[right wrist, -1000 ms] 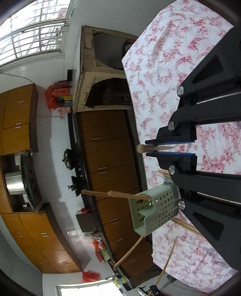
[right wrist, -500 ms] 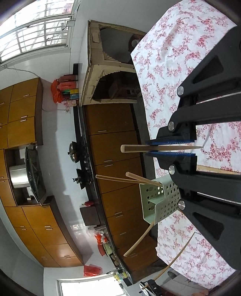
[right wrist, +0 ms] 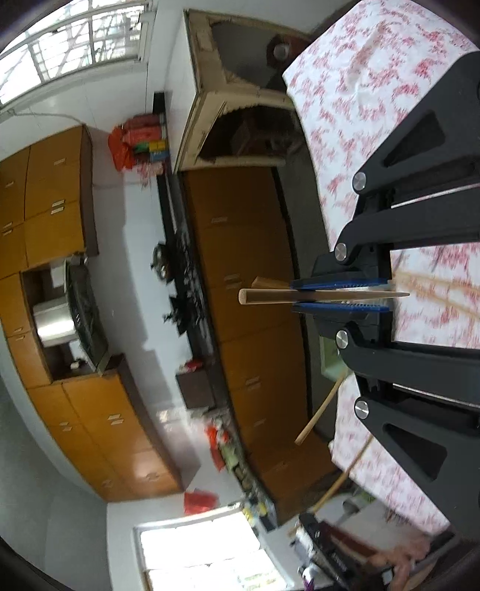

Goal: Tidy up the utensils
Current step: 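Lift the right tool's chopstick into the green caddy while the left tool carries its own there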

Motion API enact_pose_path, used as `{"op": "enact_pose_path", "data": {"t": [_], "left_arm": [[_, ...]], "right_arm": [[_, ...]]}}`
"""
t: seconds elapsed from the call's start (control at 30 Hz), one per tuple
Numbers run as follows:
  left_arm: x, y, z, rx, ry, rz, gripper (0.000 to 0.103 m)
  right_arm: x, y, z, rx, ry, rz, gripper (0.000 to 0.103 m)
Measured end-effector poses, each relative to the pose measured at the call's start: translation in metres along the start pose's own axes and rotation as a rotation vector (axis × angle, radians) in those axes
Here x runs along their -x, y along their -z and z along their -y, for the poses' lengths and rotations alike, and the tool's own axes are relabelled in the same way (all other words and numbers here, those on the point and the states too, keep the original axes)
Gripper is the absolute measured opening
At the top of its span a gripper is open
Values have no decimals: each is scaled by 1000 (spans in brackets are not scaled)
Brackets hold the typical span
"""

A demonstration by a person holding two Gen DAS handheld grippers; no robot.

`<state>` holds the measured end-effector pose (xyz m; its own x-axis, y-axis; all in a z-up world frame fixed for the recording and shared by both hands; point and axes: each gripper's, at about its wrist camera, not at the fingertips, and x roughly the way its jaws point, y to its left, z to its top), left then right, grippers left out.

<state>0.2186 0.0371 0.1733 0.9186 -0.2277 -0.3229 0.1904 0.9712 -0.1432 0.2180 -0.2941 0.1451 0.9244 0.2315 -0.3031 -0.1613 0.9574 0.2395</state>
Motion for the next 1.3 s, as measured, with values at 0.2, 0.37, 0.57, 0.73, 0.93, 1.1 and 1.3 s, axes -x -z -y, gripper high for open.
{"op": "enact_pose_path", "data": {"t": [0.2, 0.37, 0.57, 0.73, 0.93, 1.1, 1.3], "left_arm": [[-2, -39, 38, -19, 30, 109, 7], [-27, -66, 52, -3, 7, 164, 7], [-66, -81, 51, 37, -51, 223, 7], [-97, -78, 40, 81, -77, 234, 7], [-124, -59, 25, 102, -83, 160, 7], [-138, -50, 20, 92, -80, 116, 7], [-142, -42, 15, 90, -104, 50, 15]], "right_arm": [[0, -27, -27, 50, -26, 87, 7], [-19, -38, -44, 90, -8, 141, 7], [-47, -39, -51, 97, -3, 176, 7], [-77, -34, -49, 83, 5, 166, 7], [-112, -10, -43, 66, 18, 67, 7], [-122, -2, -40, 55, 35, 21, 7], [-122, -1, -29, 18, 84, -18, 24]]}}
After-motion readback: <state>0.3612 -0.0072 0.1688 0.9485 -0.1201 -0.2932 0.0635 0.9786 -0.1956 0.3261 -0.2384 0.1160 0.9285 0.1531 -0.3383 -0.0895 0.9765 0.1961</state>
